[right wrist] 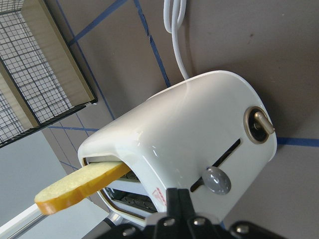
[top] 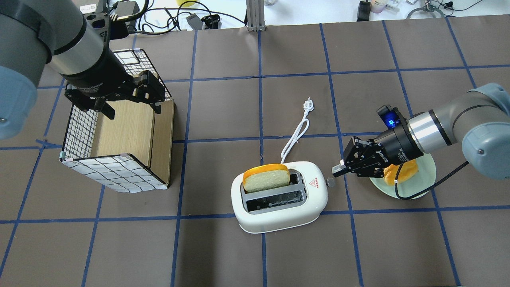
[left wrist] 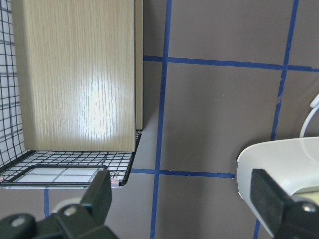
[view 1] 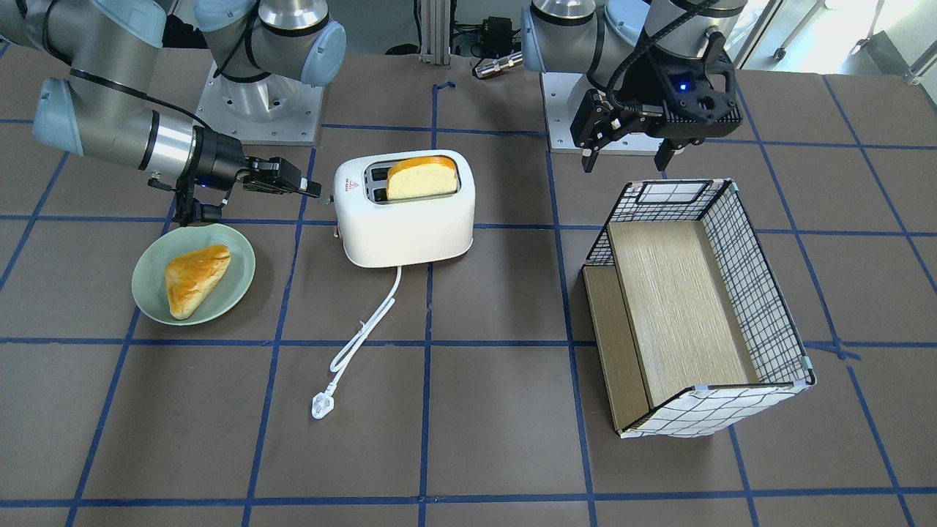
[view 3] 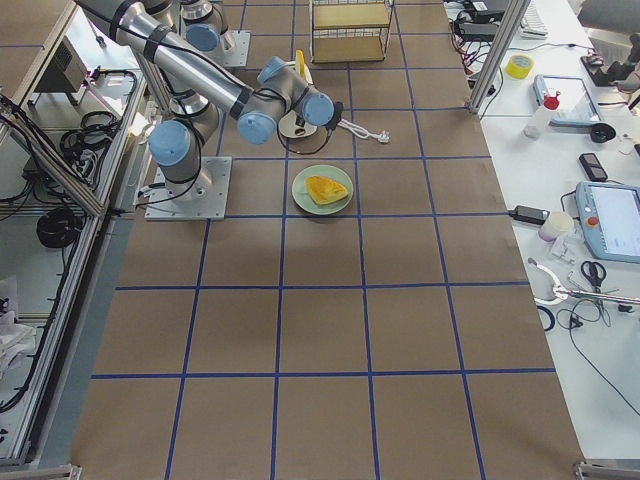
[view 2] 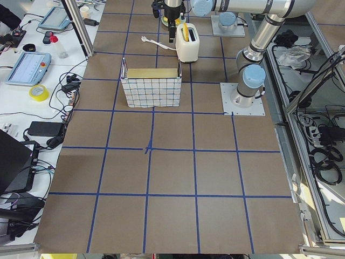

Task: Press toaster with right arm
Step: 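Position the right gripper fingers above the toaster lever, then press the toaster lever down with the right gripper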

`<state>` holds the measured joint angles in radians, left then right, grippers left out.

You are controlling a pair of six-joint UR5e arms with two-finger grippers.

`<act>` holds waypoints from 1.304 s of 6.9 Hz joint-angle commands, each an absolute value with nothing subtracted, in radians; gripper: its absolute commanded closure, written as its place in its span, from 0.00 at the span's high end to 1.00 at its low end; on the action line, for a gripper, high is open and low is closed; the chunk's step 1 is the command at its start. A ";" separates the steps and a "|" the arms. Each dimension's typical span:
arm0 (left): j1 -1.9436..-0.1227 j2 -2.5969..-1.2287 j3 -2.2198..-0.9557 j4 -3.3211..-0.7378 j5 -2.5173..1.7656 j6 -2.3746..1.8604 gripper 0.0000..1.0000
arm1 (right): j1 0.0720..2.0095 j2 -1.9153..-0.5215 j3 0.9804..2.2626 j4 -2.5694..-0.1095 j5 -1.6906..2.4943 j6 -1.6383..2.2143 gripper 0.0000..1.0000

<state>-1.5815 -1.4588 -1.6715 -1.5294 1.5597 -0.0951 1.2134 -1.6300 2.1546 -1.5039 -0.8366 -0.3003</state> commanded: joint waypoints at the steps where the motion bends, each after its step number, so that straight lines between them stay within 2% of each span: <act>1: -1.582 -1.459 -1.671 -1.529 1.560 -0.095 1.00 | 1.213 -1.620 2.157 -1.511 -0.839 -0.301 0.00; 9: -1.582 -1.459 -1.672 -1.529 1.560 -0.095 1.00 | 1.215 -1.569 2.218 -1.586 -0.853 -0.311 0.00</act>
